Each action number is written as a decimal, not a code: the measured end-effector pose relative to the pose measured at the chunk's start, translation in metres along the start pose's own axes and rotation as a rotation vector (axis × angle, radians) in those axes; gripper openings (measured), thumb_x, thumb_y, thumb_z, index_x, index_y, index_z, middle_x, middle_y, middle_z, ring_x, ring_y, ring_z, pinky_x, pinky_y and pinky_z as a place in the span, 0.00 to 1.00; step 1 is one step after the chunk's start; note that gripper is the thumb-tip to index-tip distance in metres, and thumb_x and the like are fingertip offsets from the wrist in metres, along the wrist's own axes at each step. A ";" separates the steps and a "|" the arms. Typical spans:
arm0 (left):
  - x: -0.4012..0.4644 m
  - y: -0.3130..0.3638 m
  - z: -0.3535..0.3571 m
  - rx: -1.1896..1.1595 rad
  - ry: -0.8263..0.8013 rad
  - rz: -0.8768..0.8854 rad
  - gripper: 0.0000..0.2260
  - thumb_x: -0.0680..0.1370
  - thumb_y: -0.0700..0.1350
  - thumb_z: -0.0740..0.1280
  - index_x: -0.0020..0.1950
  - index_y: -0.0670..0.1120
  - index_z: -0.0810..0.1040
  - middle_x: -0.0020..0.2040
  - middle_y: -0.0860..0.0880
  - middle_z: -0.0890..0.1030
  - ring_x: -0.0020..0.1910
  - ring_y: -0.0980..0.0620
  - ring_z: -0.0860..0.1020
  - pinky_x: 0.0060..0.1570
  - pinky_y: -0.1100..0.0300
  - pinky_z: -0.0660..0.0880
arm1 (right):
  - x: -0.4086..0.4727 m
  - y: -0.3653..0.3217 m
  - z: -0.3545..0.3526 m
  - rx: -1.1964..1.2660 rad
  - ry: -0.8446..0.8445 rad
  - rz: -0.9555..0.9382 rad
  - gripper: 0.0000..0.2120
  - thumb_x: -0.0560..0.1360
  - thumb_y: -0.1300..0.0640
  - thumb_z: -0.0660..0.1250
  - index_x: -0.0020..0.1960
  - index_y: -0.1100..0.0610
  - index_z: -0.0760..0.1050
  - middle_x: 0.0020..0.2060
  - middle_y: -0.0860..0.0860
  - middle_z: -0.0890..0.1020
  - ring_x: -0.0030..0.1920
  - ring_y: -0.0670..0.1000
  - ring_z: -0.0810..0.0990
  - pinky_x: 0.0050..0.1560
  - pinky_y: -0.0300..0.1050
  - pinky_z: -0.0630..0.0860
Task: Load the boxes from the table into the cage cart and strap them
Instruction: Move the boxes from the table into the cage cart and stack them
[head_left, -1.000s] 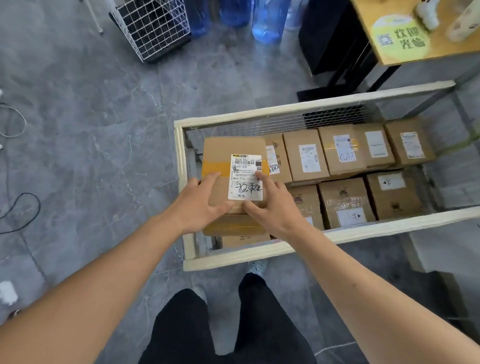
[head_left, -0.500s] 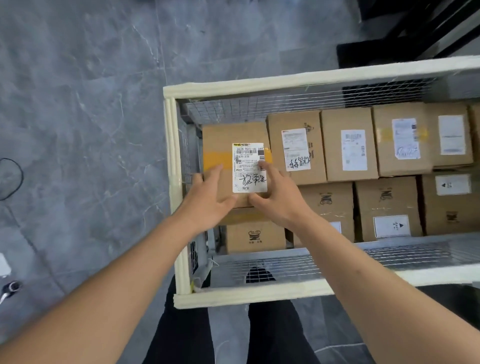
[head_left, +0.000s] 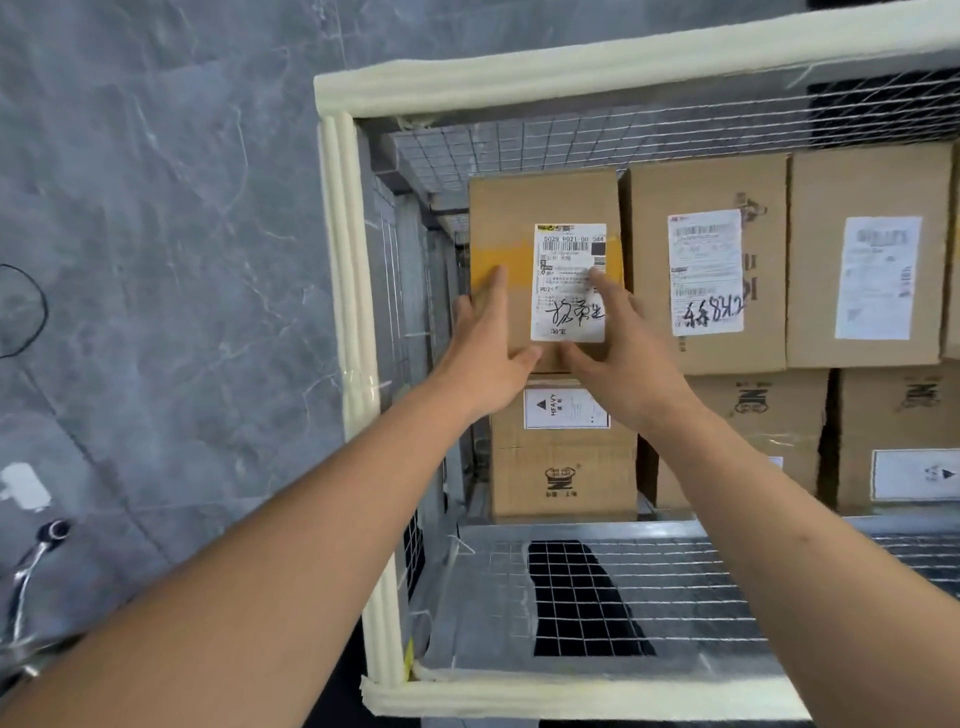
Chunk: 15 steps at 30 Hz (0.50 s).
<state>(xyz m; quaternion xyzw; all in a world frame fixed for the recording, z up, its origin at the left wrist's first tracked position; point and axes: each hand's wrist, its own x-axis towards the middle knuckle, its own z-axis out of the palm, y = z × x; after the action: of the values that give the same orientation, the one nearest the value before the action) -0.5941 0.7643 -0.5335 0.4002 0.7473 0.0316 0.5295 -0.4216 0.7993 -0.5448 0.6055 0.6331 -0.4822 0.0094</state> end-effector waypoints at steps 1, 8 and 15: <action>0.004 0.000 0.001 -0.004 0.004 -0.006 0.45 0.82 0.49 0.70 0.84 0.60 0.37 0.83 0.51 0.48 0.82 0.44 0.54 0.78 0.42 0.56 | 0.003 0.001 0.003 -0.018 0.014 -0.011 0.37 0.80 0.53 0.71 0.82 0.45 0.54 0.76 0.52 0.65 0.58 0.46 0.74 0.52 0.19 0.65; 0.019 -0.007 0.013 0.094 0.032 0.004 0.48 0.81 0.46 0.72 0.83 0.61 0.36 0.77 0.48 0.54 0.74 0.42 0.68 0.72 0.44 0.70 | 0.016 0.002 0.022 -0.296 0.110 -0.026 0.36 0.79 0.53 0.71 0.81 0.54 0.57 0.75 0.61 0.59 0.67 0.62 0.71 0.59 0.53 0.74; 0.023 -0.014 0.024 0.456 0.167 0.237 0.49 0.77 0.36 0.74 0.85 0.58 0.45 0.79 0.57 0.24 0.82 0.42 0.34 0.68 0.48 0.72 | 0.017 0.022 0.041 -0.501 0.123 -0.163 0.33 0.74 0.65 0.75 0.77 0.57 0.68 0.78 0.64 0.62 0.76 0.68 0.64 0.65 0.63 0.76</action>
<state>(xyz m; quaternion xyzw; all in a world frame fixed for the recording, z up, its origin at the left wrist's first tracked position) -0.5847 0.7603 -0.5683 0.5897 0.7243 -0.0428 0.3547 -0.4324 0.7824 -0.5893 0.5597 0.7785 -0.2720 0.0815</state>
